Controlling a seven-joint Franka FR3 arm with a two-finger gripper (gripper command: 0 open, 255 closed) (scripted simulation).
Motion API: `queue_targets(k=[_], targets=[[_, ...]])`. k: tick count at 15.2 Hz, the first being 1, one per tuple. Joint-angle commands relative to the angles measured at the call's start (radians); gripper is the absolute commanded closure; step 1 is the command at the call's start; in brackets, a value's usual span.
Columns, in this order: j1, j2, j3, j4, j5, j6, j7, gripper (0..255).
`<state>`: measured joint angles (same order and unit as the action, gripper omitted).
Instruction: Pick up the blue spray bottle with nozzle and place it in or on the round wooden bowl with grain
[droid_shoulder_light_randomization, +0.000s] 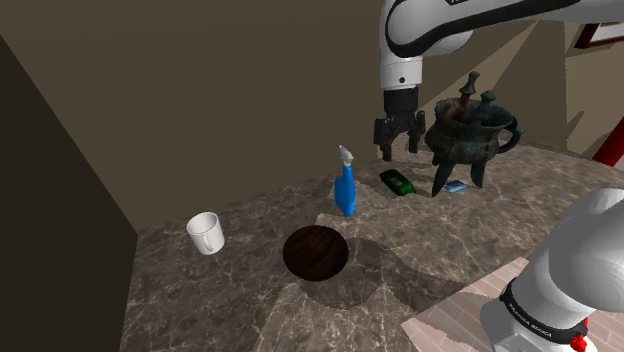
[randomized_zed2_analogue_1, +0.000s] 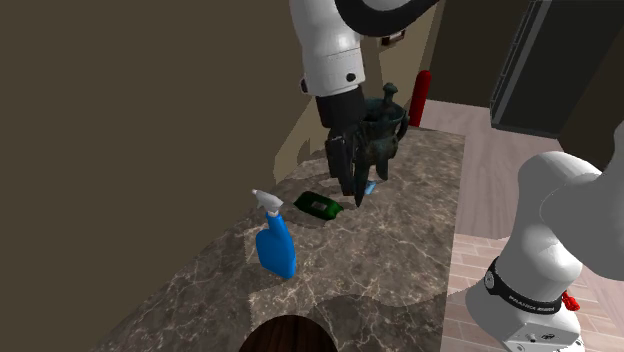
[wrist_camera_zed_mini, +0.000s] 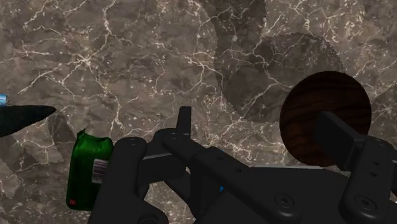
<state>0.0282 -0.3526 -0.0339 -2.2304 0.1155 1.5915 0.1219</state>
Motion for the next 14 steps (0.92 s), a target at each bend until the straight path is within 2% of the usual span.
queue_targets(k=[1,8,14], targets=[[0.001,0.09,0.003,0.053,0.003,0.02,0.012,0],[0.002,0.401,0.006,0.271,0.009,0.053,0.05,0],[0.0,0.672,0.004,0.514,0.014,0.029,0.083,0]])
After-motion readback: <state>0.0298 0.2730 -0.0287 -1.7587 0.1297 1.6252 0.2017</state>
